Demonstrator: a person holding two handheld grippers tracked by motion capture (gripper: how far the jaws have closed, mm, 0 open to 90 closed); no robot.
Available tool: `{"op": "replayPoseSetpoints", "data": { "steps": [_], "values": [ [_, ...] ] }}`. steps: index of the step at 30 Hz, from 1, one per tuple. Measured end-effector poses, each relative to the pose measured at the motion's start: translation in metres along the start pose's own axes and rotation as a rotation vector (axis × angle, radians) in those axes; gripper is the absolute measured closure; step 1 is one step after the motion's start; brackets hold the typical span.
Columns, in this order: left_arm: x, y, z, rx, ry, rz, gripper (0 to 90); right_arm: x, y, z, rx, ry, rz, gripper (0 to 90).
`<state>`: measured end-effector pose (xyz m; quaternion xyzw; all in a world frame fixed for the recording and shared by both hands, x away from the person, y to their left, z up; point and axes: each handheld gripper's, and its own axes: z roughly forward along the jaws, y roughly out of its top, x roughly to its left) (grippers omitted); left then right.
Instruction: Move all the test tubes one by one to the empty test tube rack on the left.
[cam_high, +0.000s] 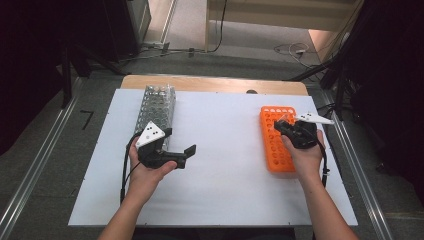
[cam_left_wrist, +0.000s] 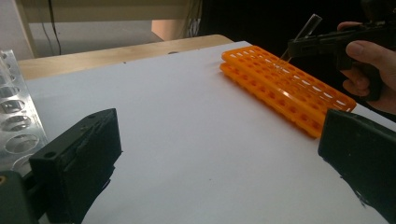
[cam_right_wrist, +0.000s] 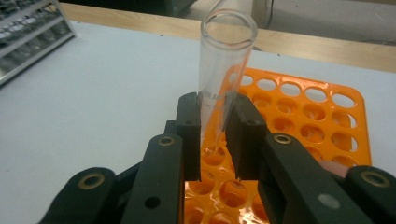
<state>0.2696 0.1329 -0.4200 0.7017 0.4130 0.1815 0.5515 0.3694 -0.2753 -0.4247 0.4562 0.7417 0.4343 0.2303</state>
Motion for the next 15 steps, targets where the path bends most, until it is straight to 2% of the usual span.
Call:
{"op": "replayPoseSetpoints", "data": {
  "steps": [6, 12, 15],
  "values": [
    [-0.008, 0.001, 0.002, 0.003, -0.026, 0.017, 0.0, 0.024, -0.001, -0.01, 0.0, 0.078, -0.052, 74.2],
    [-0.017, 0.003, 0.005, 0.007, -0.06, 0.033, 0.0, 0.055, -0.008, -0.014, 0.009, 0.181, -0.1, 74.3],
    [-0.022, 0.004, 0.007, 0.006, -0.079, 0.041, 0.5, 0.072, -0.01, -0.014, 0.031, 0.232, -0.138, 74.4]
  ]
}}
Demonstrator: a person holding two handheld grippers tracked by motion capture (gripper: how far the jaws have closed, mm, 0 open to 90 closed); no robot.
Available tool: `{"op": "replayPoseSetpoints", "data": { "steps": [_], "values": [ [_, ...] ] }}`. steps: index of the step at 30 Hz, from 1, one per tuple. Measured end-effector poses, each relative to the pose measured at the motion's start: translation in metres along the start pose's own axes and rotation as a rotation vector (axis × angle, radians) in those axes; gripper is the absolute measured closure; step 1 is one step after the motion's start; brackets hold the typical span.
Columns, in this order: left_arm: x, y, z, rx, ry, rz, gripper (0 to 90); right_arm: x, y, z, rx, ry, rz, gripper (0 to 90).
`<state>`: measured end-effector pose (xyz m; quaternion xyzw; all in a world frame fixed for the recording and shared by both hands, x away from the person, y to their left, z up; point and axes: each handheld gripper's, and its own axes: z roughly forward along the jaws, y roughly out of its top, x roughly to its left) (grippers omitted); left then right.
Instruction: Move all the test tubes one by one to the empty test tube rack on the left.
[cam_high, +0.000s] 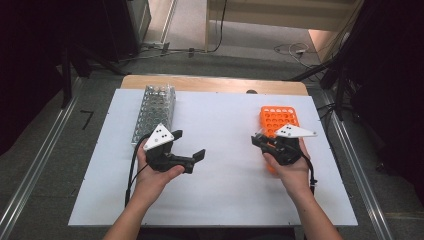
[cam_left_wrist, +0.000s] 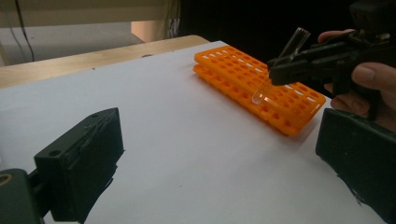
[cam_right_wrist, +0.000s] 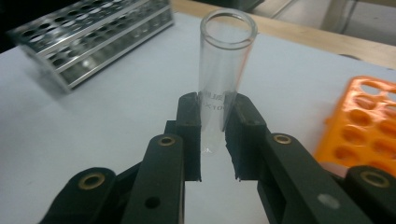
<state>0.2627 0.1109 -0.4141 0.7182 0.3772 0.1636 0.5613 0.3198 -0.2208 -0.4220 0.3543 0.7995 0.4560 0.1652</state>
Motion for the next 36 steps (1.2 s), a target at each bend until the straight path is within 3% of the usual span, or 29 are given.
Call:
{"op": "replayPoseSetpoints", "data": {
  "steps": [13, 26, 36],
  "values": [
    [-0.026, 0.001, 0.013, 0.005, -0.083, 0.044, 8.8, 0.051, 0.003, 0.007, 0.017, 0.137, -0.079, 74.4],
    [-0.047, -0.001, 0.023, 0.004, -0.131, 0.081, 39.2, 0.086, 0.003, 0.016, 0.041, 0.234, -0.145, 74.4],
    [-0.054, -0.002, 0.025, 0.001, -0.142, 0.115, 64.8, 0.094, 0.003, 0.018, 0.049, 0.262, -0.16, 74.4]
  ]
}}
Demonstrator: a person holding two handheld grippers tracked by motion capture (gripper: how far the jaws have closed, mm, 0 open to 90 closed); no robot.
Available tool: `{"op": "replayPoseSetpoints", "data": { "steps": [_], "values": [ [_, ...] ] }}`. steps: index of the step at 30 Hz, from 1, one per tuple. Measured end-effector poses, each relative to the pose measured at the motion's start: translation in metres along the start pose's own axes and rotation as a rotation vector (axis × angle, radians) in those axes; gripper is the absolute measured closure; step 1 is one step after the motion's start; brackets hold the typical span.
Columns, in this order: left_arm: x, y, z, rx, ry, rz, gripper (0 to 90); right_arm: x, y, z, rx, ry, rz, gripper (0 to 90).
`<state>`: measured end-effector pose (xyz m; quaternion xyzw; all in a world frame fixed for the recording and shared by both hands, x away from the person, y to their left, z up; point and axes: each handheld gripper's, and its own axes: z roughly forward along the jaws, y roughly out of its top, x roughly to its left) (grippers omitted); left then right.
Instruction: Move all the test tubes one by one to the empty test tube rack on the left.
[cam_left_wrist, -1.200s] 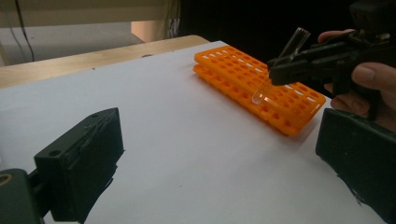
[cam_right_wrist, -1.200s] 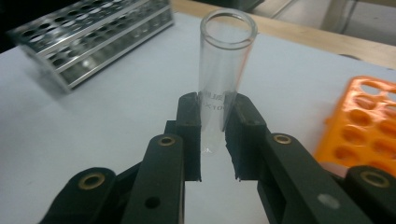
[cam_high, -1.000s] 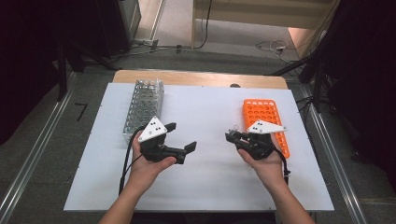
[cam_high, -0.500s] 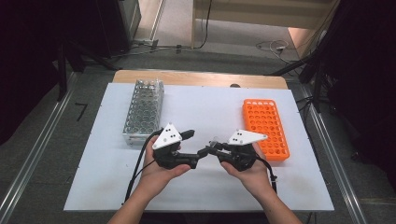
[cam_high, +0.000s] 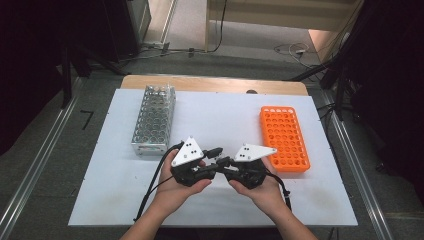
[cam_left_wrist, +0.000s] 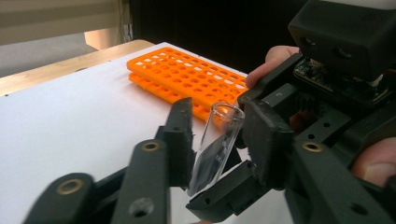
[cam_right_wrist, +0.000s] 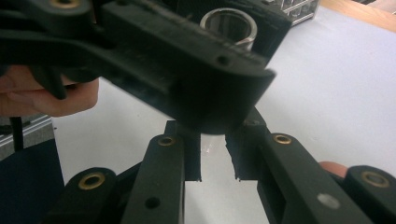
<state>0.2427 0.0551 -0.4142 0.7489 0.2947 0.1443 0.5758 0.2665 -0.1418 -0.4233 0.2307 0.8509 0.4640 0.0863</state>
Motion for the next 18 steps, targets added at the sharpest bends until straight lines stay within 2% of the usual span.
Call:
{"op": "replayPoseSetpoints", "data": {
  "steps": [2, 6, 13, 18],
  "values": [
    [0.0, -0.0001, 0.0, -0.001, 0.001, 0.006, 68.8, 0.0001, 0.0, -0.0002, 0.002, 0.001, 0.001, 74.4],
    [0.0004, -0.0002, -0.0001, -0.004, 0.007, 0.014, 70.4, -0.0003, -0.0002, -0.0003, 0.001, 0.006, 0.002, 74.4],
    [0.0046, 0.0005, -0.0008, -0.008, 0.032, 0.001, 74.3, -0.0032, -0.0012, -0.0001, 0.001, 0.008, 0.015, 73.9],
    [0.009, 0.0021, -0.0026, -0.019, 0.037, -0.006, 74.4, -0.0071, -0.0028, -0.0039, -0.018, 0.007, 0.021, 65.3]
  ]
}}
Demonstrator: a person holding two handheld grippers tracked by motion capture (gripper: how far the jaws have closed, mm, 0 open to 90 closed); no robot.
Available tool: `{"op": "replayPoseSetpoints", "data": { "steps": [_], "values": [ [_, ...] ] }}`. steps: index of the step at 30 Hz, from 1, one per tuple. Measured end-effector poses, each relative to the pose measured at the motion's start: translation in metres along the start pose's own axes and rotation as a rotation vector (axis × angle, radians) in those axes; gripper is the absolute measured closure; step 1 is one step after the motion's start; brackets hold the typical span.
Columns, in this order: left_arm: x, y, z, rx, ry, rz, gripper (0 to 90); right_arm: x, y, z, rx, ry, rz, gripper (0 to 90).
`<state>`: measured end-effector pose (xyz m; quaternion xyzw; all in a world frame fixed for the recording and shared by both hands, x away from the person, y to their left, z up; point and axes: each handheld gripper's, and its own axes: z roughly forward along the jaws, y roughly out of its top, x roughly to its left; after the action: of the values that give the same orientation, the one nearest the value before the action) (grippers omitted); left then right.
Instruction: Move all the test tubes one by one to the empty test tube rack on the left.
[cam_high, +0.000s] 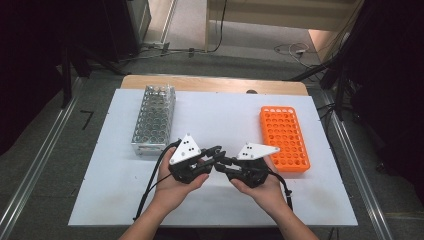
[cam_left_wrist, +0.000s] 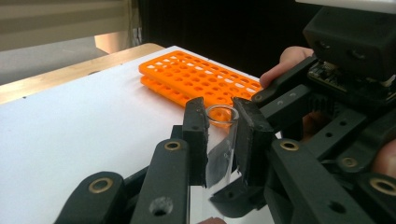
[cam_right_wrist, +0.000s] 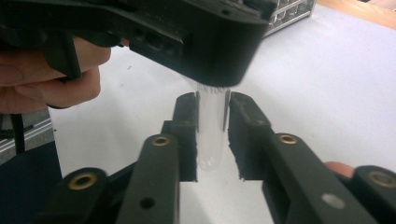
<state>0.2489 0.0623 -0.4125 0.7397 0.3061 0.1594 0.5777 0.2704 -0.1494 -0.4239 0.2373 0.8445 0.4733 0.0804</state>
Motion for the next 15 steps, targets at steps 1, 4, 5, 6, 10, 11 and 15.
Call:
{"op": "replayPoseSetpoints", "data": {
  "steps": [1, 4, 5, 6, 10, 11, 15],
  "values": [
    [0.002, 0.001, -0.001, -0.002, 0.004, -0.005, 74.4, -0.001, 0.0, -0.002, -0.008, 0.004, 0.001, 60.9],
    [0.008, 0.003, -0.004, -0.018, 0.017, -0.019, 74.4, -0.006, -0.002, -0.008, -0.037, 0.003, 0.013, 45.2],
    [0.011, 0.004, -0.006, -0.019, 0.028, -0.018, 74.4, -0.006, -0.003, -0.01, -0.041, -0.003, 0.016, 38.5],
    [0.013, 0.005, -0.007, -0.023, 0.034, -0.022, 74.4, -0.008, -0.004, -0.012, -0.044, -0.011, 0.011, 33.2],
    [0.024, 0.008, -0.011, -0.039, 0.059, -0.043, 74.4, -0.014, -0.009, -0.023, -0.075, -0.003, 0.015, 18.1],
    [0.026, 0.009, -0.012, -0.039, 0.063, -0.045, 74.4, -0.015, -0.011, -0.025, -0.083, -0.004, 0.013, 15.6],
    [0.038, 0.013, -0.016, -0.049, 0.091, -0.058, 74.4, -0.022, -0.016, -0.035, -0.105, -0.032, 0.009, 8.5]
  ]
}}
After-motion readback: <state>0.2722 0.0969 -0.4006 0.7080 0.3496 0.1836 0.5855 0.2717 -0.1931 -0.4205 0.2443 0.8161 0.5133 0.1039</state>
